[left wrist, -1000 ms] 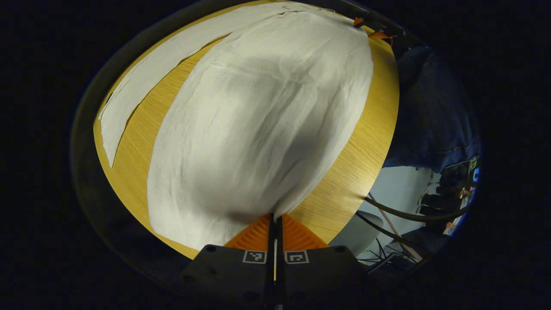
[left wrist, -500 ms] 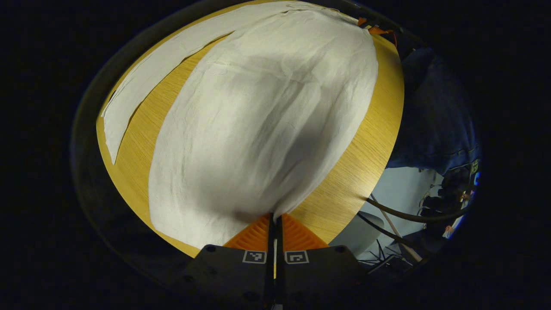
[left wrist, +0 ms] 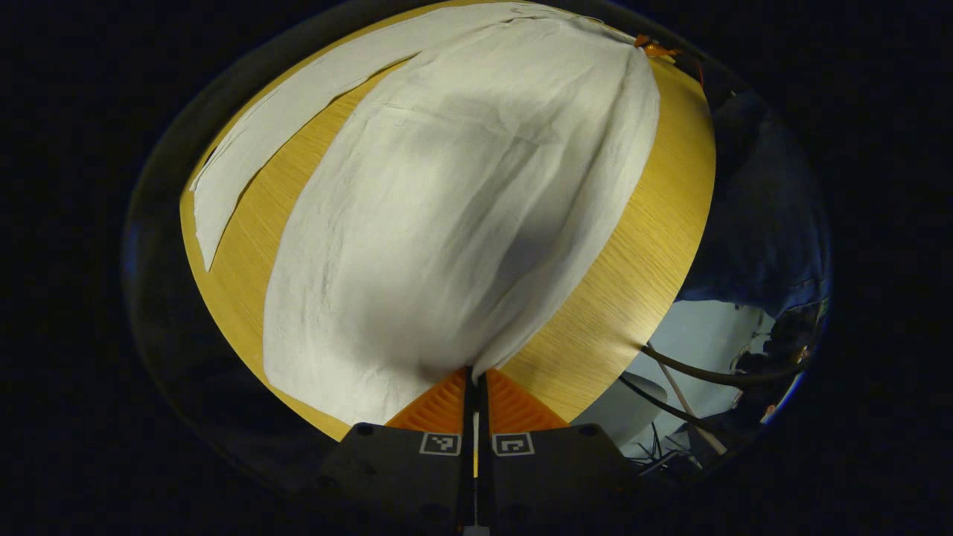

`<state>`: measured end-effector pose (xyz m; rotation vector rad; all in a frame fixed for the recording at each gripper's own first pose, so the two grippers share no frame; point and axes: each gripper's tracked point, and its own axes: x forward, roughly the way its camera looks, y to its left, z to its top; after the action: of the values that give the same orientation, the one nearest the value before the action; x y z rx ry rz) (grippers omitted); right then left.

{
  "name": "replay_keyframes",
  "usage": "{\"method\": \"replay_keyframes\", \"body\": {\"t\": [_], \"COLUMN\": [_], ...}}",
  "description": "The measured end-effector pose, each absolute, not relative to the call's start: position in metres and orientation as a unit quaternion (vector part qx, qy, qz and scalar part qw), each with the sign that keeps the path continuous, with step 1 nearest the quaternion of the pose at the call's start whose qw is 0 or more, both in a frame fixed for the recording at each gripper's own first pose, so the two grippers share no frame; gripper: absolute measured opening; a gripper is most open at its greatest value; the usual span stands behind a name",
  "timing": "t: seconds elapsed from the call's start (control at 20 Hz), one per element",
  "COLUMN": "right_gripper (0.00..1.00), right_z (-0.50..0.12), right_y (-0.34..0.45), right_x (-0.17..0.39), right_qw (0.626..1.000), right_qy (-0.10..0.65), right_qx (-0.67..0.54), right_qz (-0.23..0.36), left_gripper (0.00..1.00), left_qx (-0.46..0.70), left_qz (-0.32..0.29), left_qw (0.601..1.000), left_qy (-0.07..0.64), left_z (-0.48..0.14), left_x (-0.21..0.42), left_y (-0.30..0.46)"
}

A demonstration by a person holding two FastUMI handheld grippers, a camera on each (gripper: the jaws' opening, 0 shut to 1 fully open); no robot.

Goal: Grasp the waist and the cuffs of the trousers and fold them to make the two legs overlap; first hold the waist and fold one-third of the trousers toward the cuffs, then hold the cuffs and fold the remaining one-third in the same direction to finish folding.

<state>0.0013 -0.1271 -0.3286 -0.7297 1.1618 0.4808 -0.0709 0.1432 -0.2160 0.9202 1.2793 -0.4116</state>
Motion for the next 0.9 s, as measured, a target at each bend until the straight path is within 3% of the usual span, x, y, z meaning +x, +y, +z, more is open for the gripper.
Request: {"method": "replay_keyframes", "body": {"t": [0.05,0.4,0.65,0.9], "right_gripper": [0.06,0.06,0.06,0.06], "right_z": [-0.328,-0.269,-0.213,-0.174], "right_y": [-0.126,-0.107,-0.089,-0.083], "right_x": [0.002,0.039,0.087,0.14], "right_qw": [0.756,0.848,0.9,0.933], "right_qy": [0.529,0.455,0.382,0.334], "right_qx": [-0.322,-0.23,-0.177,-0.112], "right_qz": [0.214,0.148,0.111,0.077], "left_gripper": [0.0,0.0,0.0,0.0], "left_qx": [0.405,0.367,0.32,0.316], "left_qz": [-0.174,-0.078,-0.019,0.027], "left_qw": [0.694,0.803,0.871,0.902], "left_qy": [0.569,0.463,0.372,0.293], "left_z": [-0.217,-0.174,-0.105,-0.047], "left_x": [-0.069,-0.009,0.086,0.207], "left_y": [0.142,0.122,0.088,0.044]}}
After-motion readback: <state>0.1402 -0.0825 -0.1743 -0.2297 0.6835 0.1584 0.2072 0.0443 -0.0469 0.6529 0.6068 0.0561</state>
